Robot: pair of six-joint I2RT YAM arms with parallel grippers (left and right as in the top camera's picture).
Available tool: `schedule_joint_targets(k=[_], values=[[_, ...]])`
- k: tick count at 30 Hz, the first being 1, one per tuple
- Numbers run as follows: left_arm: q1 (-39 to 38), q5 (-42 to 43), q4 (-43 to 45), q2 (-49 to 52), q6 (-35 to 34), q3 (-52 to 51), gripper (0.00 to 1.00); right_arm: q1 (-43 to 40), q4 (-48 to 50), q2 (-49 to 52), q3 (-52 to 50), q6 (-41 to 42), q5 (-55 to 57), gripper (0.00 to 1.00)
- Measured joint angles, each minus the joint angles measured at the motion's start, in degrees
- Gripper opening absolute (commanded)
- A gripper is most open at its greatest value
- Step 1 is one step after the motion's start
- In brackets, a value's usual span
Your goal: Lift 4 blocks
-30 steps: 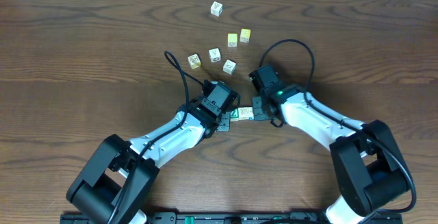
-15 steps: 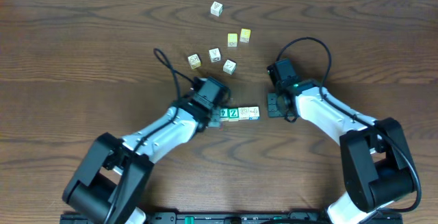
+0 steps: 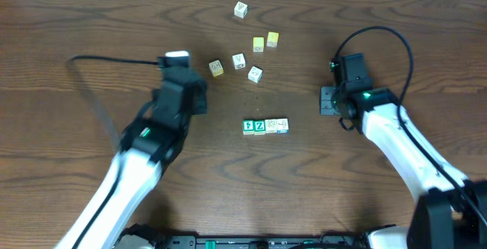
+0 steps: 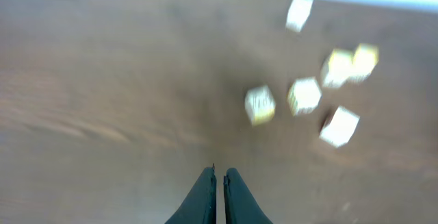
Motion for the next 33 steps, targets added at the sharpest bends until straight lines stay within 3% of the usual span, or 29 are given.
schedule_joint_targets(k=[4, 11, 14, 16, 19, 22, 24, 28, 30, 33], values=[[0.0, -3.0, -1.2, -14.1, 1.7, 0.1, 0.08, 0.0, 0.3, -5.6, 0.0, -1.3, 0.9, 0.16], [0.0, -6.4, -6.5, -38.6, 6.0, 1.0, 0.17, 0.0, 2.0, -13.4, 0.1, -2.0, 1.8, 0.44], [0.0, -7.3, -9.4, -45.8, 7.6, 1.5, 0.28, 0.0, 2.6, -14.0, 0.1, -2.3, 2.6, 0.54], [0.0, -7.7, -11.3, -49.4, 8.3, 1.5, 0.29, 0.0, 3.1, -13.9, 0.1, -2.4, 3.3, 0.59], [0.0, -9.2, -13.4, -54.2, 9.5, 1.5, 0.42, 0.0, 5.3, -13.9, 0.1, -2.4, 4.9, 0.68], [0.0, -10.1, -14.8, -57.0, 9.6, 1.5, 0.47, 0.0, 7.5, -13.9, 0.1, -2.5, 6.0, 0.77], [0.0, -10.5, -15.9, -57.8, 10.1, 1.5, 0.54, 0.0, 8.2, -13.9, 0.1, -2.5, 6.5, 0.99], [0.0, -11.8, -19.4, -57.9, 11.3, 1.5, 0.59, 0.0, 8.5, -13.9, 0.1, -2.9, 7.0, 0.99], [0.0, -13.7, -21.3, -57.9, 12.0, 1.5, 0.70, 0.0, 8.5, -13.9, 0.1, -3.0, 7.0, 0.99], [0.0, -15.8, -22.6, -57.9, 12.3, 1.5, 0.74, 0.0, 8.9, -13.9, 0.1, -3.0, 7.0, 0.99]])
